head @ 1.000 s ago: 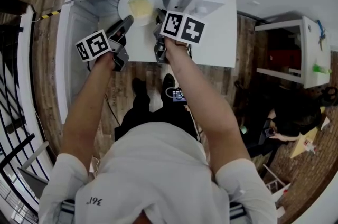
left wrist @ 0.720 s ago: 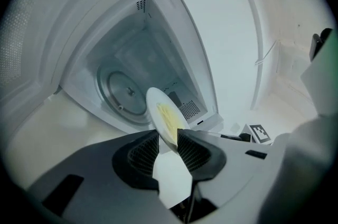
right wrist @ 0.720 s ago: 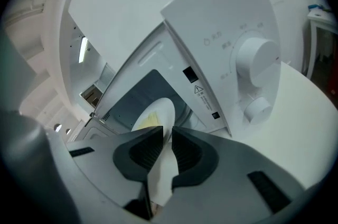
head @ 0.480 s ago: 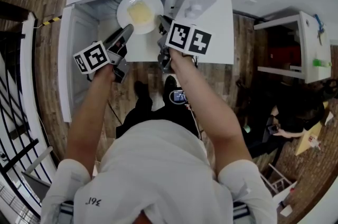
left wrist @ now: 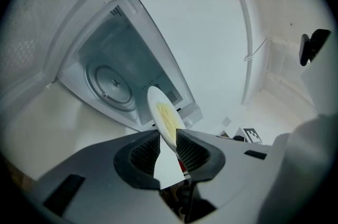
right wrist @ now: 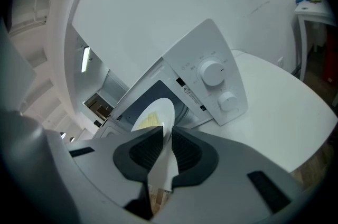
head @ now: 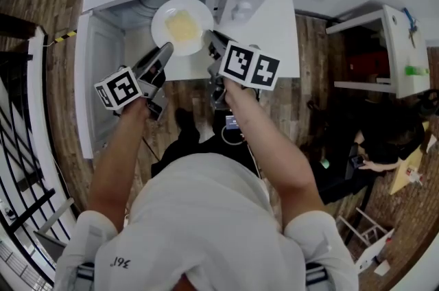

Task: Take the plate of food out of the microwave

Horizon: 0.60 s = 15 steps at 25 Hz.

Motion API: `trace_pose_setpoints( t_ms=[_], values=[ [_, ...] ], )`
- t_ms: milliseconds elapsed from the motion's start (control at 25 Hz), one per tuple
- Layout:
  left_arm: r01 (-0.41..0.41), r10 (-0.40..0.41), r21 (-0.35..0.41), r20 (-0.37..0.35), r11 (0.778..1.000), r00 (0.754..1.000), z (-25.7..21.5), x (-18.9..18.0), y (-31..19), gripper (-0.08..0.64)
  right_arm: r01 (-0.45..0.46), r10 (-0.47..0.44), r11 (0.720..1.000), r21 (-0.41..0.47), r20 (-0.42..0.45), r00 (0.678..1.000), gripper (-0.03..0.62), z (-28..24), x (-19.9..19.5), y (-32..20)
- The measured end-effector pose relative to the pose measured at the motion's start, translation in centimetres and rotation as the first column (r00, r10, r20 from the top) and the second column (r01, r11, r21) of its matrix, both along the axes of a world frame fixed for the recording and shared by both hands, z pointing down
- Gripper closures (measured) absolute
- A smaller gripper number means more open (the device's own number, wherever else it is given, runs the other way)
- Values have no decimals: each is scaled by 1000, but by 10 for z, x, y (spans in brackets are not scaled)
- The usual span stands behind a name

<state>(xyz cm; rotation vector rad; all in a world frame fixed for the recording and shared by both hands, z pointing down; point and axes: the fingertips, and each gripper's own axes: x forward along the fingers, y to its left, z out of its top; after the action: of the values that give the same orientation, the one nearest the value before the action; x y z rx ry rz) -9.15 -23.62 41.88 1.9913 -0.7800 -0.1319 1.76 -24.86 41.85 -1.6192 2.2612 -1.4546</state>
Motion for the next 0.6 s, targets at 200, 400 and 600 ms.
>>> trace_pose_setpoints(
  t_ms=[200, 400, 600],
  values=[
    [-12, 12, -14, -3, 1000, 1000, -7, 4, 17, 460, -25, 24, 1000, 19, 10, 1000, 538, -12, 8, 19],
    [-20, 20, -33, 7, 999, 1000, -12, 9, 34, 465, -52, 51, 998, 29, 24, 998, 538, -20, 17, 40],
    [-71, 71, -24, -6, 997, 997, -21, 20, 53, 468, -88, 86, 995, 36, 39, 995, 538, -26, 27, 65]
  ],
)
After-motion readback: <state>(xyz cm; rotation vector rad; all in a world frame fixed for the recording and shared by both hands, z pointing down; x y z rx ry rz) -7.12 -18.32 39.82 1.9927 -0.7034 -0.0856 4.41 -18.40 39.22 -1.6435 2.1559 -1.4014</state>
